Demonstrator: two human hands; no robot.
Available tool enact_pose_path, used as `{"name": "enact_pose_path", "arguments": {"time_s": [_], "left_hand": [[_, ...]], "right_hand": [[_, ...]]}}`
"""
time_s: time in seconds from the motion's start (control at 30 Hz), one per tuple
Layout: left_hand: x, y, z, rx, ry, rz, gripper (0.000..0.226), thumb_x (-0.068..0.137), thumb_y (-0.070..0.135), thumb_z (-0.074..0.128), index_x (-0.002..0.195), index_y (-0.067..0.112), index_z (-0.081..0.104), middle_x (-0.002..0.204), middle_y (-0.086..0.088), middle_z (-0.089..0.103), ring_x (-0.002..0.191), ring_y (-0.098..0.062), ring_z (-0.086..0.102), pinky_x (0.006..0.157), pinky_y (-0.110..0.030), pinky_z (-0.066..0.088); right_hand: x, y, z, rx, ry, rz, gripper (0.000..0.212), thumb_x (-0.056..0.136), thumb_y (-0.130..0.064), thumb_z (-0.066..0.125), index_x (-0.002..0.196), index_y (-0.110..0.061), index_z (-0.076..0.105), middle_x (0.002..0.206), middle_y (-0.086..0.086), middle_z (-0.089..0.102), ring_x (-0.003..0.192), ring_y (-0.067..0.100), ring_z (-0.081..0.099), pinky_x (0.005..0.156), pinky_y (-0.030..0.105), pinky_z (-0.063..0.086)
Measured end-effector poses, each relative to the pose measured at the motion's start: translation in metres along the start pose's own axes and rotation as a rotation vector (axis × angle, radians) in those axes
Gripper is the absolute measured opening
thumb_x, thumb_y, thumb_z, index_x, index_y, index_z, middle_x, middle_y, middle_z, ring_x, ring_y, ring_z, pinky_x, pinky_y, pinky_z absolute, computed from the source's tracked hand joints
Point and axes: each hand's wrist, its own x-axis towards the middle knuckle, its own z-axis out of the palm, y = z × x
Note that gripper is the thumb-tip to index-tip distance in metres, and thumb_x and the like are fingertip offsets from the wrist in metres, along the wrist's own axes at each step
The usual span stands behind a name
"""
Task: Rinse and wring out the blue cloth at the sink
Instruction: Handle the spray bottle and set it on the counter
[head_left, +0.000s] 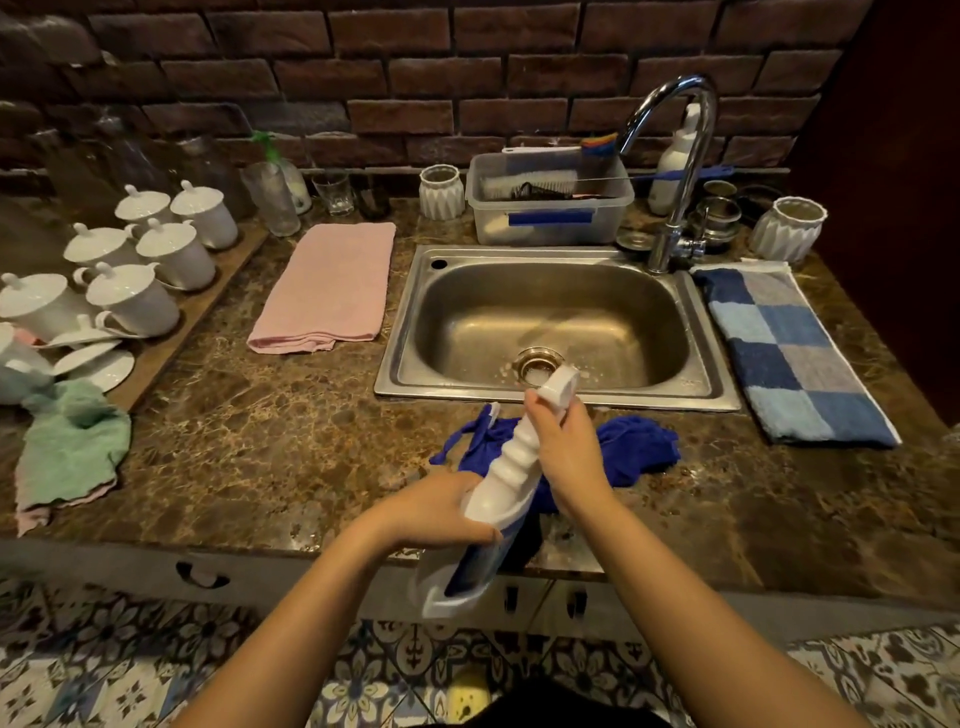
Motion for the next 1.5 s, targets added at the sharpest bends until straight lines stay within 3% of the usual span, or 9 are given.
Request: {"name": "enact_pose_path", "arguments": {"time_s": [0.13,0.23,0.37,0.5,0.7,0.93,1.17,1.27,1.5], "left_hand": [[0.005,-0.003,0.007,-0.375,-0.237,0.067,0.064,0.072,0.056,0.057,0.129,0.031,0.044,0.130,0.010,0.054,0.117,-0.010,0.053,0.098,-0.026,0.042],[0.010,-0.003,0.025,-0.768,-0.317,0.042,0.079,0.068,0.049,0.072,0.137,0.028,0.039,0.132,0.009,0.055,0.116,-0.008,0.057,0.096,-0.025,0.045],[0.017,0.002,0.044,-0.806,-0.338,0.060,0.086,0.053,0.063,0.077,0.125,0.029,0.044,0.107,0.017,0.065,0.091,0.005,0.064,0.080,-0.014,0.047],[0.019,-0.002,0.059,-0.796,-0.384,0.075,0.087,0.054,0.071,0.070,0.128,0.038,0.036,0.134,0.015,0.048,0.112,0.007,0.054,0.101,-0.020,0.042],[0.018,0.003,0.061,-0.787,-0.464,0.119,0.076,0.062,0.068,0.067,0.126,0.041,0.037,0.140,0.007,0.043,0.126,-0.007,0.046,0.106,-0.023,0.036],[0.017,0.004,0.063,-0.795,-0.515,0.112,0.065,0.068,0.062,0.066,0.125,0.043,0.040,0.134,0.016,0.046,0.121,0.001,0.050,0.106,-0.022,0.037],[0.018,0.001,0.067,-0.778,-0.490,0.125,0.065,0.070,0.060,0.066,0.127,0.041,0.039,0.145,-0.001,0.041,0.133,-0.018,0.040,0.111,-0.032,0.032],[0.014,-0.002,0.068,-0.724,-0.484,0.133,0.066,0.072,0.062,0.062,0.130,0.043,0.035,0.141,0.012,0.041,0.128,-0.001,0.043,0.108,-0.021,0.033],[-0.013,-0.035,0.075,-0.775,-0.335,0.026,0.095,0.065,0.069,0.064,0.142,0.027,0.028,0.146,0.011,0.039,0.131,-0.001,0.040,0.109,-0.020,0.033]], "right_hand": [[-0.008,0.018,-0.009,0.110,-0.009,0.053,0.034,0.087,-0.026,0.060,0.116,-0.010,0.052,0.094,0.001,0.064,0.093,0.017,0.061,0.082,0.031,0.050],[-0.015,0.026,-0.012,0.219,-0.018,0.100,0.019,0.089,-0.019,0.058,0.107,-0.013,0.056,0.089,0.002,0.064,0.083,0.014,0.061,0.078,0.027,0.050],[-0.019,0.042,-0.022,0.155,0.002,0.119,0.008,0.089,-0.025,0.058,0.095,-0.021,0.055,0.090,0.005,0.060,0.080,0.014,0.057,0.077,0.028,0.046],[-0.021,0.059,-0.034,-0.157,0.060,0.053,0.016,0.087,-0.035,0.059,0.096,-0.026,0.050,0.101,0.002,0.059,0.091,0.013,0.058,0.076,0.027,0.045],[-0.021,0.072,-0.041,-0.190,0.100,0.017,0.014,0.086,-0.033,0.060,0.087,-0.024,0.050,0.097,0.012,0.061,0.089,0.024,0.060,0.078,0.035,0.046],[-0.029,0.079,-0.042,-0.156,0.102,-0.022,0.023,0.083,-0.040,0.058,0.079,-0.018,0.053,0.073,0.001,0.058,0.069,0.014,0.057,0.063,0.025,0.043],[-0.035,0.086,-0.044,-0.118,0.099,-0.012,0.014,0.090,-0.028,0.057,0.087,-0.015,0.053,0.072,-0.002,0.056,0.068,0.010,0.055,0.056,0.006,0.041],[-0.036,0.087,-0.043,-0.110,0.062,-0.037,0.022,0.087,-0.037,0.059,0.084,-0.016,0.053,0.071,-0.002,0.055,0.067,0.010,0.055,0.057,0.009,0.042],[-0.037,0.088,-0.016,-0.208,-0.078,-0.061,0.039,0.070,-0.059,0.052,0.079,-0.021,0.050,0.085,0.012,0.058,0.078,0.020,0.056,0.068,0.028,0.044]]}}
